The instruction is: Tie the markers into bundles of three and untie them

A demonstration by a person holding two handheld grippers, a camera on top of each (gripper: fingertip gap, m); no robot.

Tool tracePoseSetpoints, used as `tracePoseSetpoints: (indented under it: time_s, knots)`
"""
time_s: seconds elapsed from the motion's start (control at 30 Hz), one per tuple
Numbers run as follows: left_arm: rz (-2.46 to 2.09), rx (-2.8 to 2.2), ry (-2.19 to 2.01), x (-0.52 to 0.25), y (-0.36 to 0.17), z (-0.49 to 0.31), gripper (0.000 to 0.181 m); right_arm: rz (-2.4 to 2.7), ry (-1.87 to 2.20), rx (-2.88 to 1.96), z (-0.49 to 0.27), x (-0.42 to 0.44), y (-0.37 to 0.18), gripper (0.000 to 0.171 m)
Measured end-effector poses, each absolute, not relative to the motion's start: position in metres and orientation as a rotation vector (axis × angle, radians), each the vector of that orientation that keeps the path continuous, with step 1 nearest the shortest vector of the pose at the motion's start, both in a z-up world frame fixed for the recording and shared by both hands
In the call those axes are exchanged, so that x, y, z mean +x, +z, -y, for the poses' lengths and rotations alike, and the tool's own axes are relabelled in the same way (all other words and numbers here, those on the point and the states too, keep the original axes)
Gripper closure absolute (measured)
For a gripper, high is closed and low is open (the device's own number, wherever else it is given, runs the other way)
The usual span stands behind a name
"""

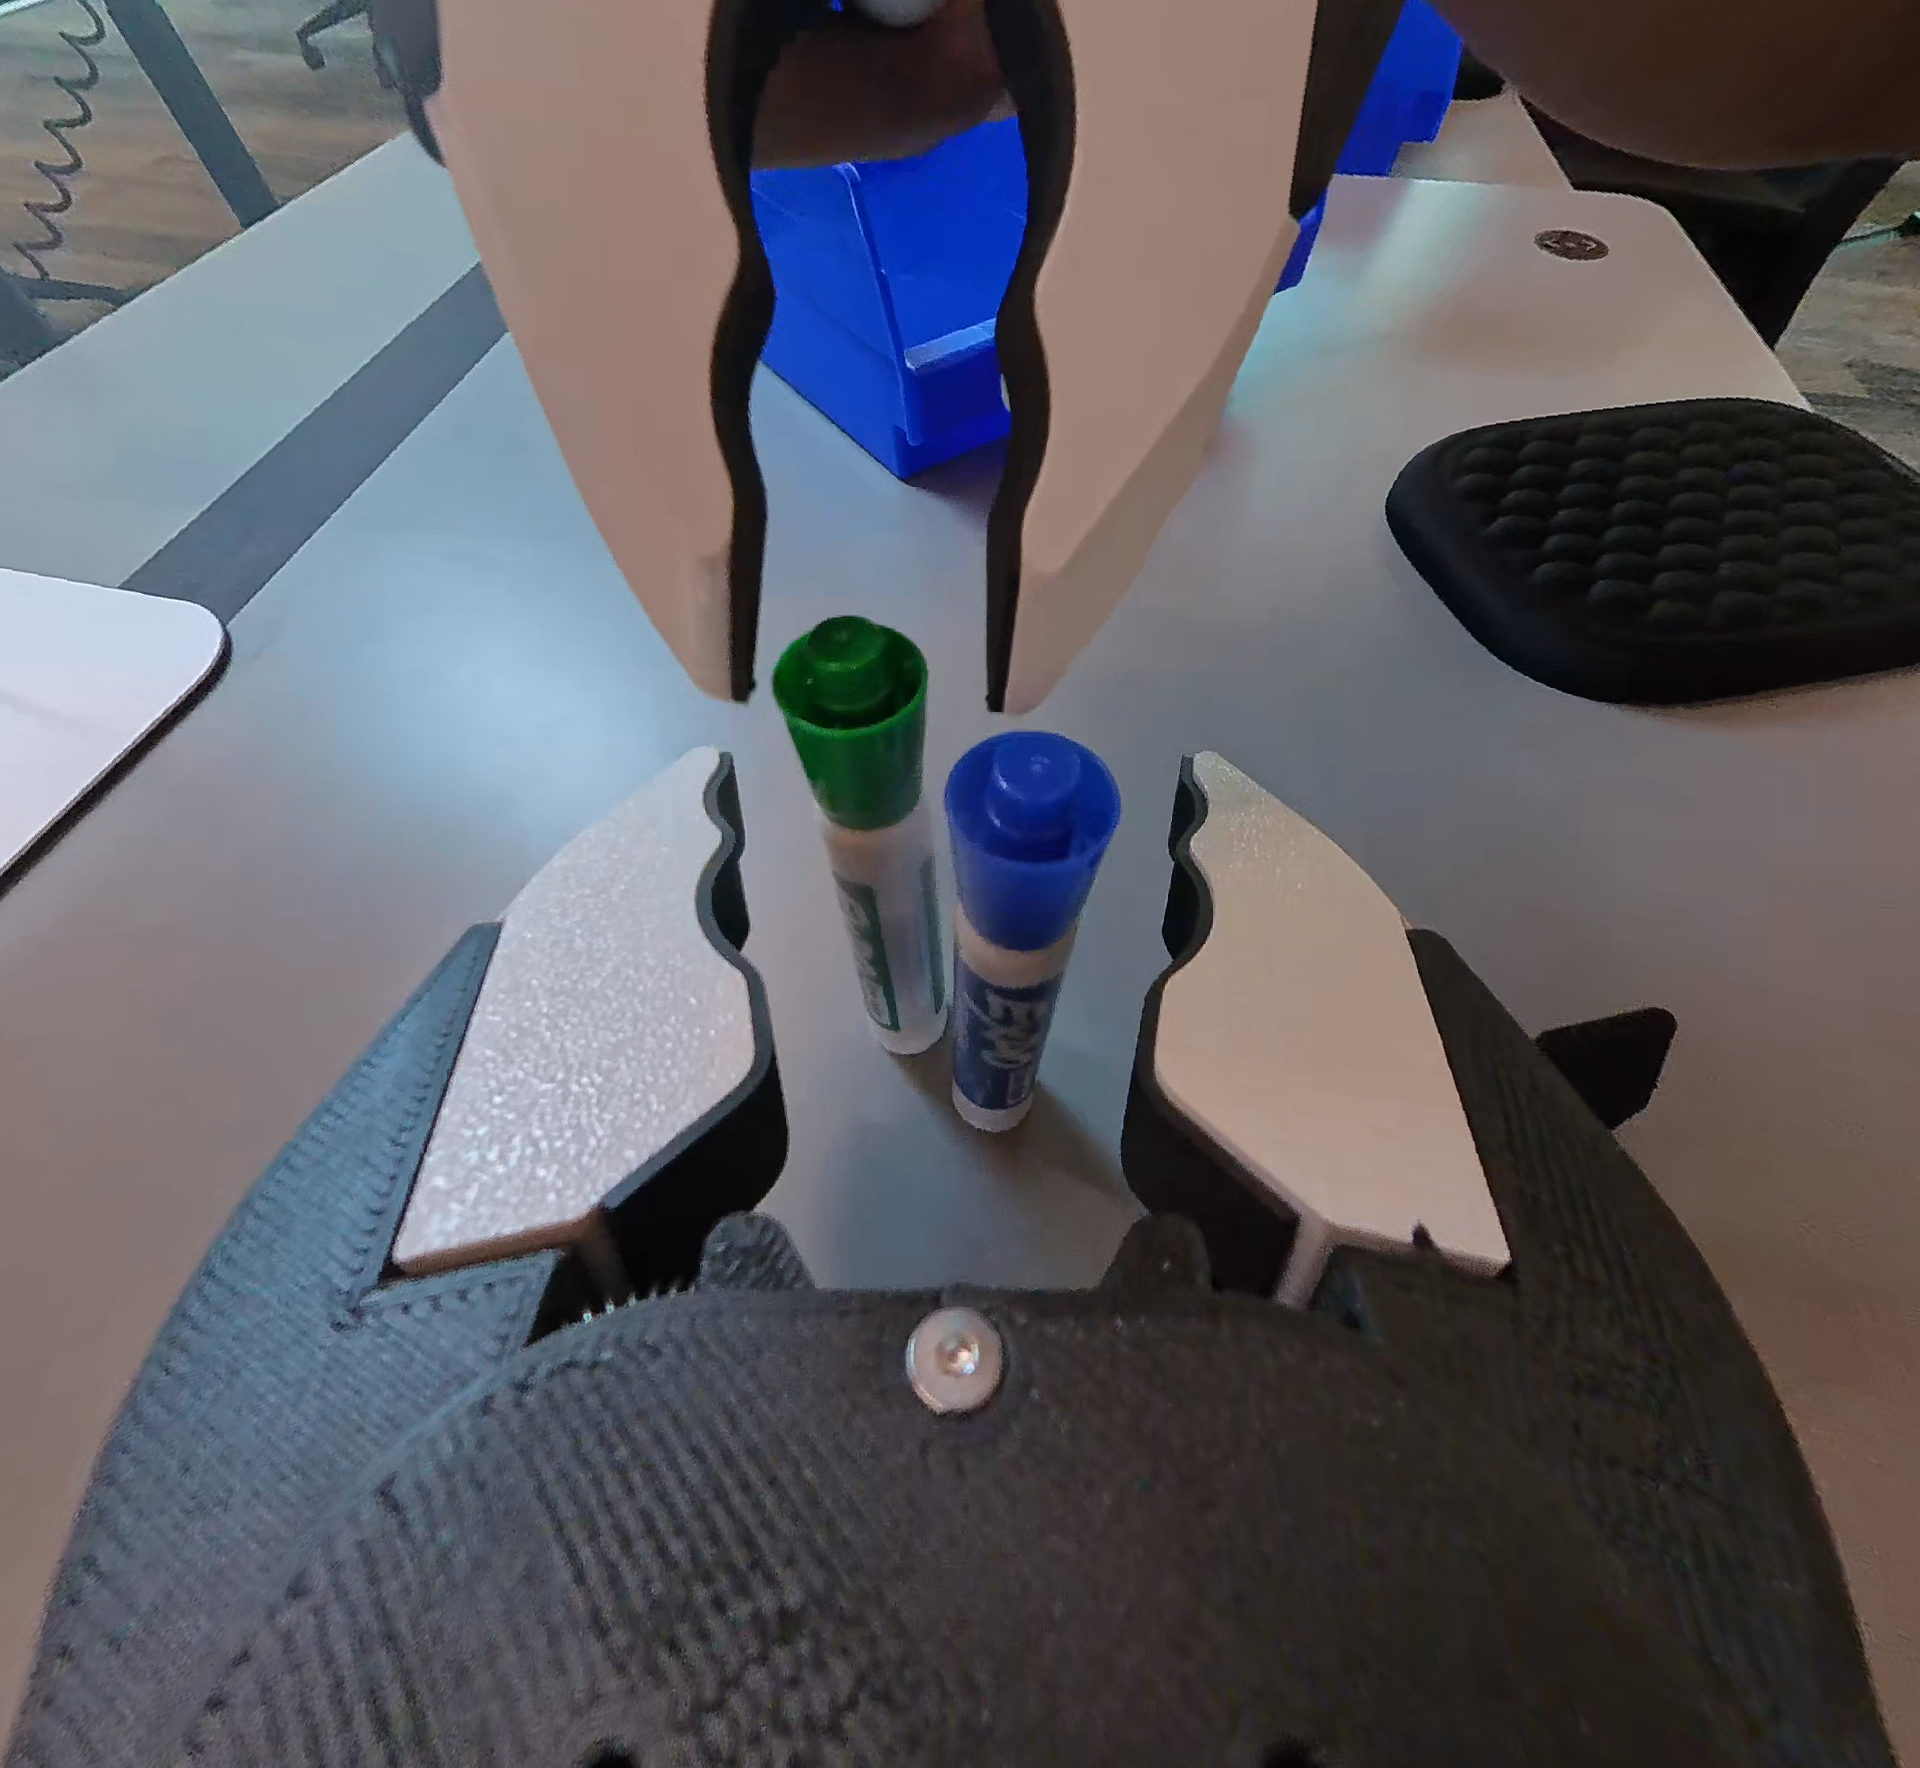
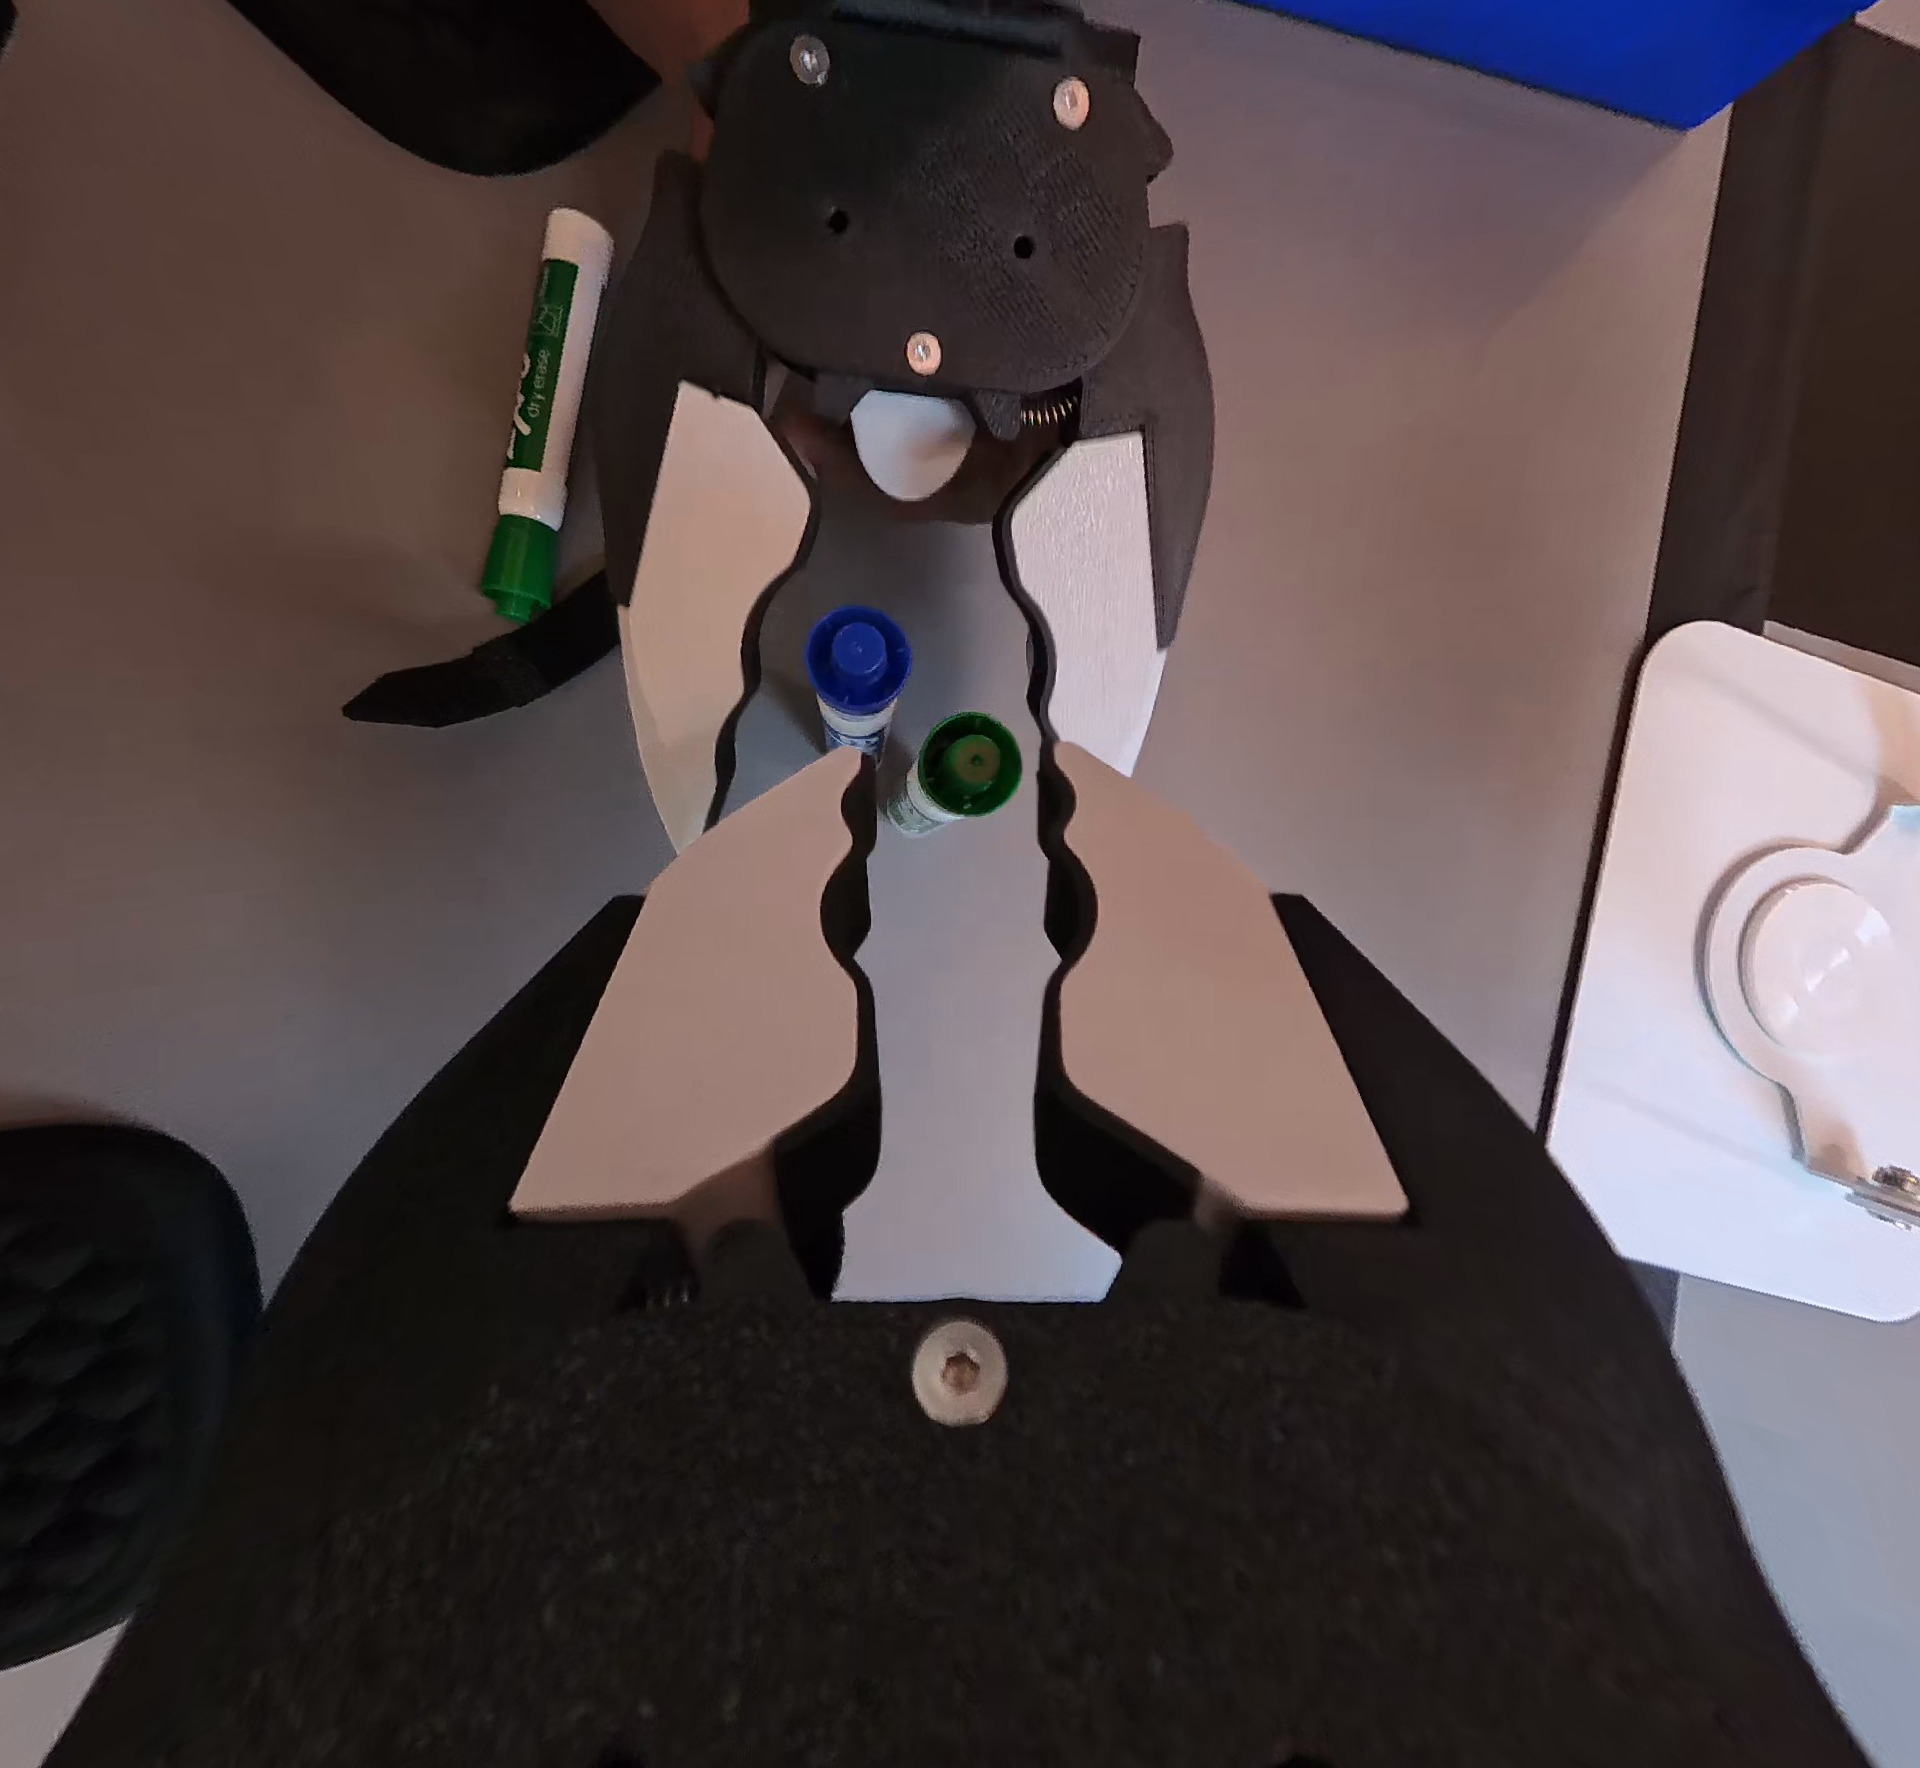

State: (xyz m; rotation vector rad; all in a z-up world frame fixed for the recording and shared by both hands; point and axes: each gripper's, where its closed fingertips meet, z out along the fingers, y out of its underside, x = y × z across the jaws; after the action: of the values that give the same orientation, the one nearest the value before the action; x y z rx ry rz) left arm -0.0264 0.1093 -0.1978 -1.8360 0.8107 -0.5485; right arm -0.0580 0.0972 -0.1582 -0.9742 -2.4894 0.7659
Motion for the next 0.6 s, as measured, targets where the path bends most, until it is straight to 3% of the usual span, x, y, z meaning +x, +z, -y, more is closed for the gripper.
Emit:
tracePoseSetpoints:
  time_s: [0.13, 0.23, 0.6]
  knots:
    - [-0.826, -1.829, -0.550, -0.033, -0.195, -0.103, 0.100, 2.498, 0.749, -0.995, -0.097, -0.059, -0.167, 0.139]
    - [-0.865, -1.842, -0.542, -0.039, -0.197, -0.095, 0.097, 2.502, 0.772, -0.995, -0.096, -0.060, -0.170, 0.151]
    - [-0.772, -1.867, -0.524, -0.073, -0.193, -0.067, 0.100, 2.475, 0.909, -0.985, -0.091, -0.063, -0.169, 0.151]
